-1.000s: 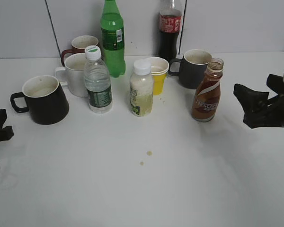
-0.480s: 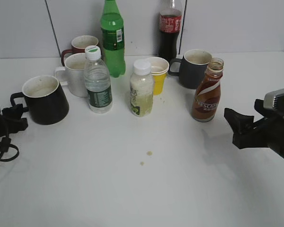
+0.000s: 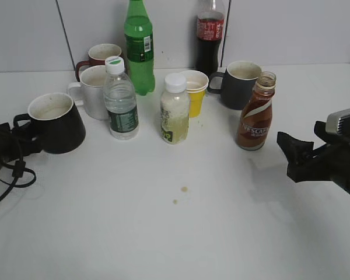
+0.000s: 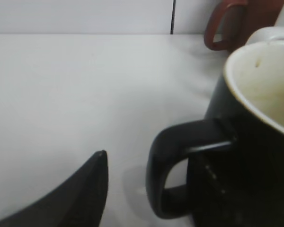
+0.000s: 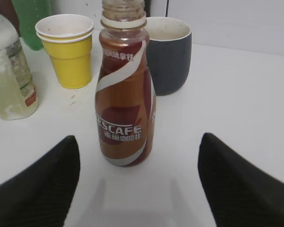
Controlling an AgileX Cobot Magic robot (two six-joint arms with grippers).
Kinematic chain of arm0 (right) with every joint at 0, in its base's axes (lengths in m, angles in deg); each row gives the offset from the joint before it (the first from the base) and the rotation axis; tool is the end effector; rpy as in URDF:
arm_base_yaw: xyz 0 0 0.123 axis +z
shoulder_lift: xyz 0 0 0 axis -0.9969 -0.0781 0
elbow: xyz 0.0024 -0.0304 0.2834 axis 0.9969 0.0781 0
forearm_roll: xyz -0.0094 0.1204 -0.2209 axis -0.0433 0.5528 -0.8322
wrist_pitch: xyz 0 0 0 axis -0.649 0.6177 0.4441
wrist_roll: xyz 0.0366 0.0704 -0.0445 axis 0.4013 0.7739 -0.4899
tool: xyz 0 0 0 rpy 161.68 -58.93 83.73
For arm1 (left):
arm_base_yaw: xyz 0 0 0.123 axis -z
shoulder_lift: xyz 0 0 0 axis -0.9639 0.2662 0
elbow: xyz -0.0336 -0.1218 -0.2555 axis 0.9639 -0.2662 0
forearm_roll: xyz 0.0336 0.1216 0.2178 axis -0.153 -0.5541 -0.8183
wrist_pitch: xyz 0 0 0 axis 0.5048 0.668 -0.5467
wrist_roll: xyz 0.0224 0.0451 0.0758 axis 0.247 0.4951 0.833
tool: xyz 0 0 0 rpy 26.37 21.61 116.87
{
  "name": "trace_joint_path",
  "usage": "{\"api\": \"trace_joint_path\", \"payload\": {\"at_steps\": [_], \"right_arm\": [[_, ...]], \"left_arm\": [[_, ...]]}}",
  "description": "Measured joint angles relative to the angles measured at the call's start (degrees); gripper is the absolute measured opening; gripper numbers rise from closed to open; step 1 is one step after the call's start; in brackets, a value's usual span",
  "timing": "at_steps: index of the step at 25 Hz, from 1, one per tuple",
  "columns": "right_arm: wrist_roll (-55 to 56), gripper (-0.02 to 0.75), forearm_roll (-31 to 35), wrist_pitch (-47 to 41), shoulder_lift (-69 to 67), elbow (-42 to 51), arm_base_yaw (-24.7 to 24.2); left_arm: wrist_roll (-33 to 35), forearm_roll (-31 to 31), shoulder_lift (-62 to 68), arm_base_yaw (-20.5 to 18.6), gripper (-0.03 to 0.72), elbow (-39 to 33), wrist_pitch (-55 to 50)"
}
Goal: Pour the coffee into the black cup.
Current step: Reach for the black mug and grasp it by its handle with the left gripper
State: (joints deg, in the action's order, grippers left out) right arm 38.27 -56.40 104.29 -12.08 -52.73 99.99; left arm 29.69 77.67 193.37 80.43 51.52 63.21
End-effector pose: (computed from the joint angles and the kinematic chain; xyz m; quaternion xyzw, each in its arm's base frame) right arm 0.2211 0.0620 0.1256 -0.1435 0.7740 0.0754 0.6121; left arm 0.3030 -0.0227 0.0660 -0.0226 0.8052 -0.0199 0.5922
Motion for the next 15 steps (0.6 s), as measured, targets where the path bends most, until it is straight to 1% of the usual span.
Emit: {"api": "trace_joint_path", "payload": {"at_steps": [6,9,12,15], "right_arm": [[-0.1,0.583,0.3,0.0,0.0,0.0,0.0],[-0.1,0.583,0.4,0.0,0.0,0.0,0.0],[-0.1,0.583,0.4,0.0,0.0,0.0,0.0],[-0.1,0.583,0.4,0.0,0.0,0.0,0.0]], "left_arm": [[0.0,-0.8,2.3,0.0,0.397,3.5,1.1],[0.0,-1.8,3.1,-0.7,0.361,4.9,0.7],[0.0,-4.3,4.8,-2.5,0.332,7.2,1.5],[0.0,-9.7,6.0,-4.8,0.326,8.7,2.4]]}}
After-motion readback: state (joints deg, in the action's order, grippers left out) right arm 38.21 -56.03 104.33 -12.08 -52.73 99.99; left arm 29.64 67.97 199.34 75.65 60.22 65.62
